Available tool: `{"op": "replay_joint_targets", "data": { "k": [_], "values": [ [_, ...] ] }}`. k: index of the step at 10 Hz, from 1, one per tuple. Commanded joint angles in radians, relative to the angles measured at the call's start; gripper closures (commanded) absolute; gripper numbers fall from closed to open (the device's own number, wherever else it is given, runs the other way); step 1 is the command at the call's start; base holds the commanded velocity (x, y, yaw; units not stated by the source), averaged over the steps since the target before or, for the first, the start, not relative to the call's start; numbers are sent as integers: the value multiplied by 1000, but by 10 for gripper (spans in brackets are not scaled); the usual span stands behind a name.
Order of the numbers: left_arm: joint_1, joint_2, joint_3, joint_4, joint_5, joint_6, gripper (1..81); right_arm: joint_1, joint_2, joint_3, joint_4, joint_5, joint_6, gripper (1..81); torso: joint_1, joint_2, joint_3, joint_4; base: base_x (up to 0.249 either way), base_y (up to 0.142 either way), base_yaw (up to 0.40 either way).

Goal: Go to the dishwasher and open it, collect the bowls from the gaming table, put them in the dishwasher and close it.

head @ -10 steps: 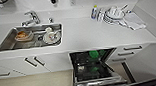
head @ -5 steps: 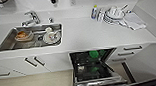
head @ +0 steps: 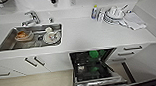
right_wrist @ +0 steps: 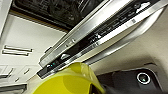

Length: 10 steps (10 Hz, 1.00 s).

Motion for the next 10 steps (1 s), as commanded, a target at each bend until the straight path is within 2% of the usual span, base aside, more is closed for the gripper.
{"op": "replay_joint_targets", "data": {
  "k": [1,2,3,7,8,10],
  "values": [
    [64,67,-103,-152,-128,-3,10,117,-64,83,-5,-80,47,811,0,0,0,0,0,0,0],
    [68,64,-103,-197,-128,-3,10,154,-58,110,-7,-101,48,811,0,0,0,0,0,0,0],
    [71,61,-103,-225,-128,-3,10,178,-48,129,-8,-124,48,811,0,0,0,0,0,0,0],
    [73,66,-103,-229,-128,-4,10,261,33,106,19,-198,48,811,0,0,0,0,0,0,0],
    [79,64,-104,-229,-127,-4,10,283,57,89,25,-201,49,811,0,0,0,0,0,0,0],
    [90,61,-104,-228,-118,-3,10,321,137,13,32,-249,72,811,0,0,0,0,0,0,0]
  ]
}}
